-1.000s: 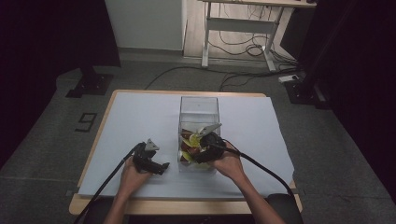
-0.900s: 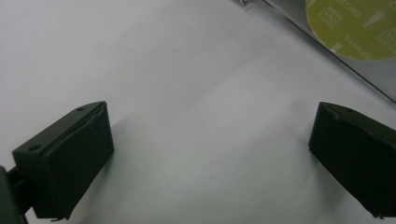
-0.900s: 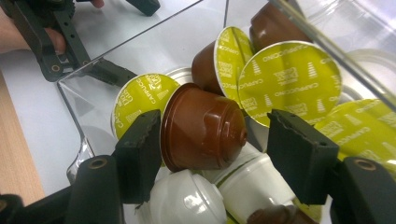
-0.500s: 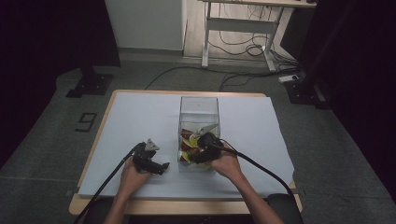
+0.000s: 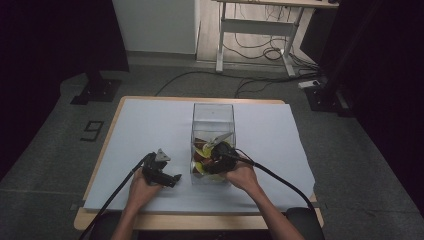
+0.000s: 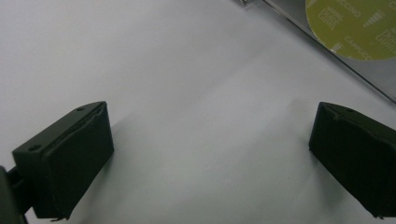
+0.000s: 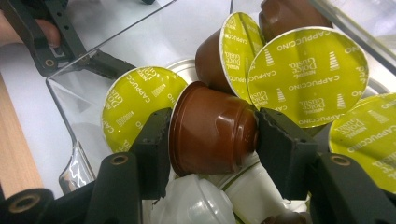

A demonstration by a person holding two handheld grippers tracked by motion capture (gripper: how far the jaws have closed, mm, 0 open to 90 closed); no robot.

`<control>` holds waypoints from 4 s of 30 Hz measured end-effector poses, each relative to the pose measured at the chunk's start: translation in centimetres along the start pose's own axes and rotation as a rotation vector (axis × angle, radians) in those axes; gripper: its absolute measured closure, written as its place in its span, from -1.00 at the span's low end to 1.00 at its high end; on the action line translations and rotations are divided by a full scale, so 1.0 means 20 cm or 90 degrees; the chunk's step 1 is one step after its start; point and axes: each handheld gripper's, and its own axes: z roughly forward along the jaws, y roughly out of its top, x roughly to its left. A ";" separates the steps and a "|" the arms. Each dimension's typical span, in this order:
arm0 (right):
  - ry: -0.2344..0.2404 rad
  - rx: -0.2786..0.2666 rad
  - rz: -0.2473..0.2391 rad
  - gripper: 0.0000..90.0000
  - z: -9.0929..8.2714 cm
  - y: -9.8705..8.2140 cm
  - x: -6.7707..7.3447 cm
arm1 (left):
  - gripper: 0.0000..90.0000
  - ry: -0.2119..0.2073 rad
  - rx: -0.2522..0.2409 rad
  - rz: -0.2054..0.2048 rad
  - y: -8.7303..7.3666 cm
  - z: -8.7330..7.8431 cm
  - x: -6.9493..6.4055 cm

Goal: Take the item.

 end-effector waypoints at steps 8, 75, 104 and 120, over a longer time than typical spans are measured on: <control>0.001 -0.018 -0.013 0.04 -0.04 0.00 0.01 | -1.00 0.000 -0.001 0.000 0.00 0.00 0.00; -0.097 -0.093 0.036 0.04 -0.48 -0.08 -0.20 | -1.00 0.000 0.000 -0.001 0.00 0.00 0.00; -0.157 -0.081 0.127 0.04 -0.54 -0.34 -0.46 | -1.00 0.000 0.000 -0.001 0.00 0.00 0.00; -0.196 -0.051 0.134 0.04 -0.49 -0.45 -0.53 | -1.00 0.000 0.000 -0.001 0.00 0.00 0.00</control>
